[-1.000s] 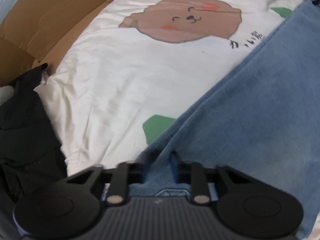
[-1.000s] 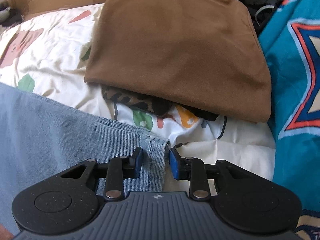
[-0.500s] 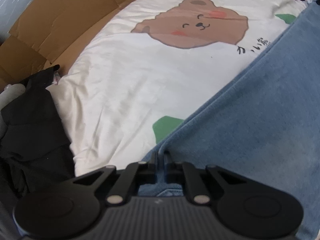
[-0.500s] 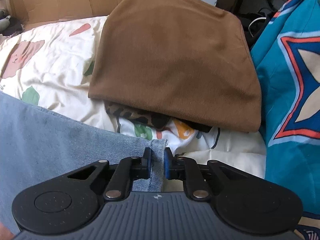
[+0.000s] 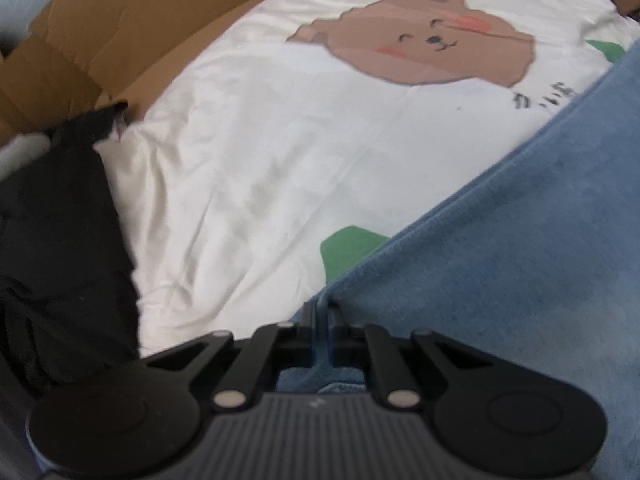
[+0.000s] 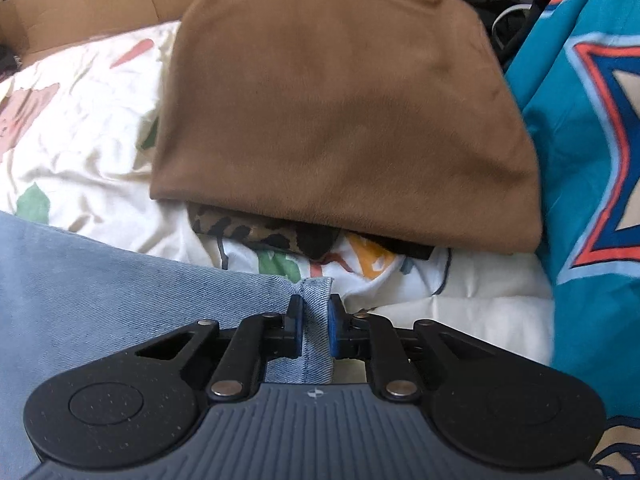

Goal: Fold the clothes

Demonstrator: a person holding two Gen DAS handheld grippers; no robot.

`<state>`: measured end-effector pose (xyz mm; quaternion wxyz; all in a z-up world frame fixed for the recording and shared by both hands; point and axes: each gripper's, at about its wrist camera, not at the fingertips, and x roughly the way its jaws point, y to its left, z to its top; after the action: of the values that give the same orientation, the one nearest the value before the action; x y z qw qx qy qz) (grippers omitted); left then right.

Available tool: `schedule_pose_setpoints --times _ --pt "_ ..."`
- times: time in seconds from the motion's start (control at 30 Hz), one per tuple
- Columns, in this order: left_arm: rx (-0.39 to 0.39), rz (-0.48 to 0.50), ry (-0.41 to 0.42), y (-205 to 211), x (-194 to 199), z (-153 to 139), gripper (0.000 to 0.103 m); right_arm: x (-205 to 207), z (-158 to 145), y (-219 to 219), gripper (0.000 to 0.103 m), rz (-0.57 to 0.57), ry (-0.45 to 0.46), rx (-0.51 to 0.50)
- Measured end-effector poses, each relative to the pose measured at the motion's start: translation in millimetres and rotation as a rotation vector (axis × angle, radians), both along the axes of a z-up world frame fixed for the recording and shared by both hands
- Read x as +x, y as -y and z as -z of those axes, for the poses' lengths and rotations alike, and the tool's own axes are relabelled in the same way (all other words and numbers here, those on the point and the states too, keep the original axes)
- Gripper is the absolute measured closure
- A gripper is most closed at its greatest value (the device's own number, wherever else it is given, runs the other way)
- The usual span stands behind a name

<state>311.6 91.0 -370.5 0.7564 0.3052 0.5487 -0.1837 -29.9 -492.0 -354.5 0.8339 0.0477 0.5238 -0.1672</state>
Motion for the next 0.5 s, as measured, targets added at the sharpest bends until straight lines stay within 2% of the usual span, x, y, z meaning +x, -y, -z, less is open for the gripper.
schedule_pose_setpoints --times 0.17,0.27,0.4,0.5 --pt "-0.006 -0.065 -0.040 3 8 -3 0.095 5 -5 -3 0.088 0.003 -0.023 -0.013" --pt "-0.025 -0.066 -0.026 6 5 -19 0.091 -1 -19 -2 0.076 0.017 0.002 -0.013" --pt "-0.096 -0.077 -0.017 21 4 -36 0.090 1 -39 -9 0.070 -0.012 0.044 -0.022" --pt "-0.145 -0.028 -0.010 45 0 -41 0.082 12 -47 -20 0.068 -0.066 0.060 -0.041"
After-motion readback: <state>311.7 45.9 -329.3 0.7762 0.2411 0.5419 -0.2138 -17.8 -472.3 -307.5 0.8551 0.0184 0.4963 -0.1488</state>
